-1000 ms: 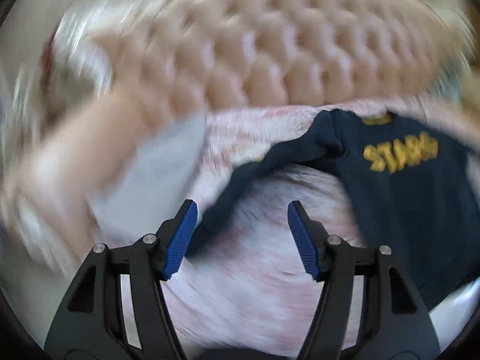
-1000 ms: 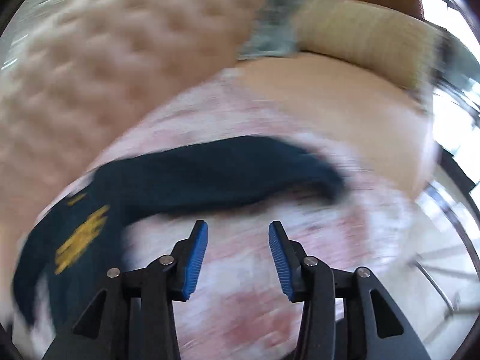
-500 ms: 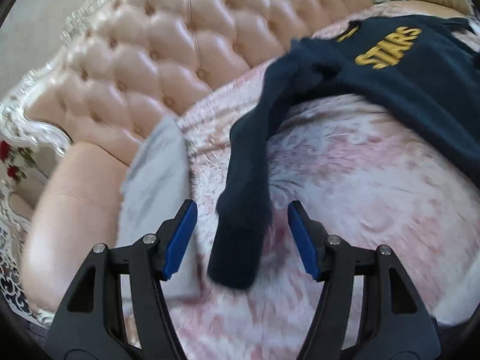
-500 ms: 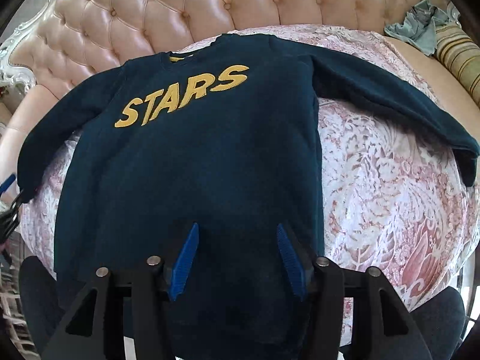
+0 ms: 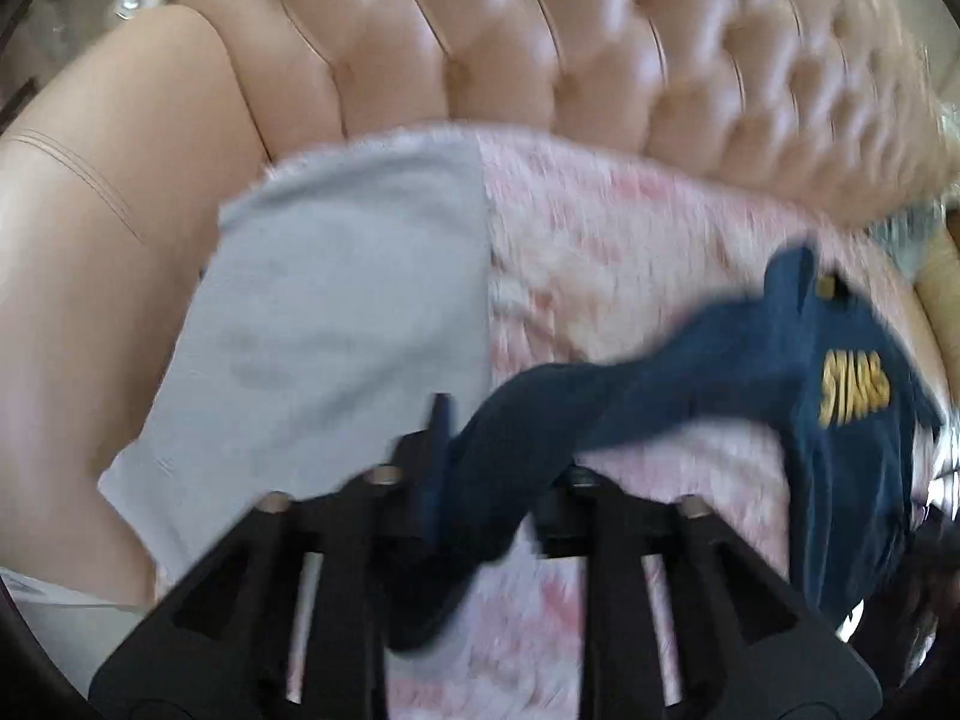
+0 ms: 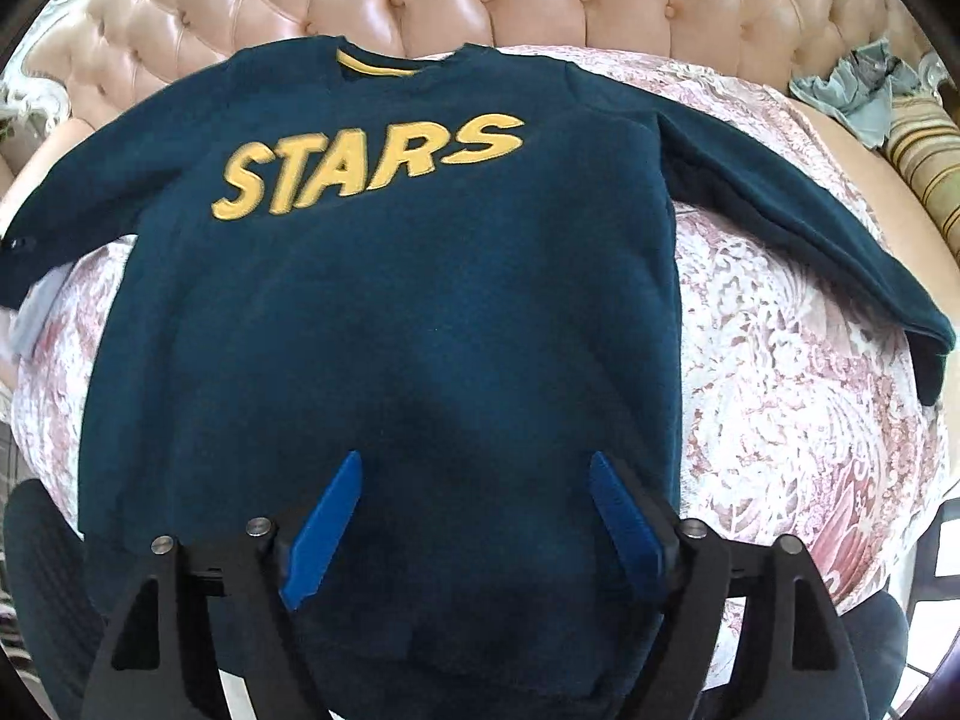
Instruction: Fold clothes
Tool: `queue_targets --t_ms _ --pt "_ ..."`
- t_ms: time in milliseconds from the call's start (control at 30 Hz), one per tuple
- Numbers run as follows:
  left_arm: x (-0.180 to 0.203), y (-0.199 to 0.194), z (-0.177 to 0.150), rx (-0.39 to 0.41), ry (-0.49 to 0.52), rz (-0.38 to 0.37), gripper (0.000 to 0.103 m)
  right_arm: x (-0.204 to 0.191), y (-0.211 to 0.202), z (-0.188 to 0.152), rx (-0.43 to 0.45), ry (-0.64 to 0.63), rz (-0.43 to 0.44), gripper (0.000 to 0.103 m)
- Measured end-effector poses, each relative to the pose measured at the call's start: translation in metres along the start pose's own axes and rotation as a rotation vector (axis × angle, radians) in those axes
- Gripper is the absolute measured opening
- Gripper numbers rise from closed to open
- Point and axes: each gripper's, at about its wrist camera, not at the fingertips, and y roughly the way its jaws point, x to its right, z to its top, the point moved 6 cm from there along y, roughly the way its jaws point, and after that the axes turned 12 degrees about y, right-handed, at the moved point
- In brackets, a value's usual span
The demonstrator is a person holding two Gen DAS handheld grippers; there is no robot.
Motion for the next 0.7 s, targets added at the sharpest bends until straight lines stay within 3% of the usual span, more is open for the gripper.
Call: queue_targets --t_ms 33,100,233,367,467,533,600,700 --pt "-0.005 -0.001 0.002 0.033 -0.07 0.012 0.083 0.0 0.0 0.0 0.001 -0.001 0.003 0.079" --pt "-0.024 -0.008 0.0 0.079 -0.218 0.124 0.086 0.001 0.0 -0.001 -0.002 0.001 0.012 0.08" --pt "-0.053 -0.029 -0.009 0.169 -0.377 0.275 0.086 0.002 -0.001 -0.001 -0.006 0.0 0.02 0.082" --pt "-0.048 -0.029 -0.008 0.226 -0.421 0.105 0.086 0.001 0.001 -0.001 0.0 -0.009 0.027 0.084" --pt "-0.064 -0.01 -0.008 0.271 -0.526 -0.082 0.085 -0.002 0.001 -0.001 0.002 -0.018 0.023 0.086" --pt "-0.075 0.019 -0.011 0.238 -0.644 -0.233 0.072 -0.002 0.001 -0.002 0.0 -0.022 0.027 0.087" --pt "-0.082 0.036 -0.018 0.223 -0.763 -0.331 0.064 -0.001 0.0 -0.002 -0.003 -0.025 0.034 0.087" --pt "-0.079 0.056 -0.027 0.165 -0.862 -0.386 0.064 0.001 -0.001 -0.002 -0.005 -0.019 0.048 0.087"
